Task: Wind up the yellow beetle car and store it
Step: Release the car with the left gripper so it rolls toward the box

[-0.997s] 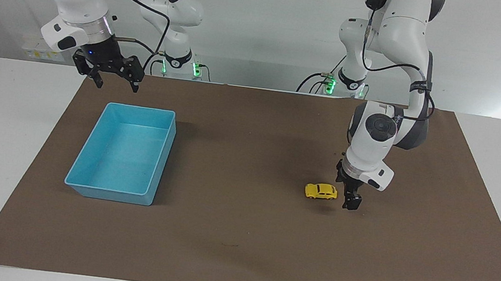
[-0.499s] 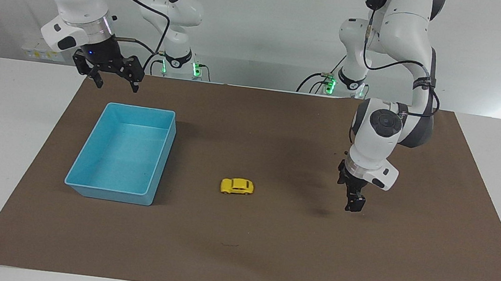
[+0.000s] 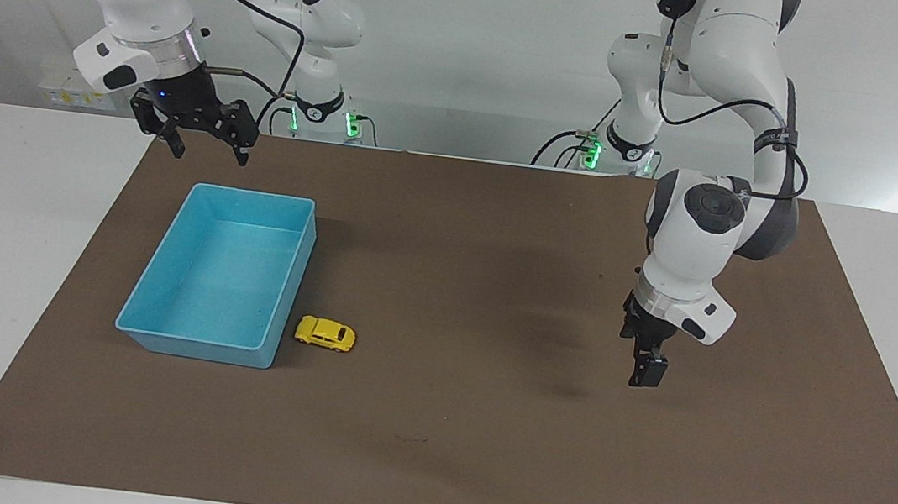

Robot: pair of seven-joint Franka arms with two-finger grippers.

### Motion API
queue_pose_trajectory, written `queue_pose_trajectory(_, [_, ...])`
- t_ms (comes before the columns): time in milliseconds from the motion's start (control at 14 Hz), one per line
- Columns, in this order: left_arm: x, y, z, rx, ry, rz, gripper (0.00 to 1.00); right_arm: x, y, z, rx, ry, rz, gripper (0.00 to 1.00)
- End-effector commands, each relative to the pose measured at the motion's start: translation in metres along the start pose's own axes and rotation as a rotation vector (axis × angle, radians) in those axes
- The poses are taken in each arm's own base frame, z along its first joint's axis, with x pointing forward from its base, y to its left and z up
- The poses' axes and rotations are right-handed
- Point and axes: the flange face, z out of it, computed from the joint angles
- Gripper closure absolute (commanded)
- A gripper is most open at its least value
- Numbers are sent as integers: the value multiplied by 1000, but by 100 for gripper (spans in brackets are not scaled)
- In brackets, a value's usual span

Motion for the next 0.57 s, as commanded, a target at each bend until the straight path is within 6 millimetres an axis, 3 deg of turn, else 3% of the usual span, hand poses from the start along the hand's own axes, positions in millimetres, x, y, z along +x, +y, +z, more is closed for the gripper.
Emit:
queue_pose_trajectory(0, [4,2,-24,-11,18,141,0,3,2,-2,15,10,14,0])
queue_pose_trajectory(356, [11,1,-55,-50,24,444,0,3,1,-2,17,11,14,0])
queue_pose_trajectory(499, [29,-1,-69,-61,39,599,0,3,1,-2,17,11,14,0])
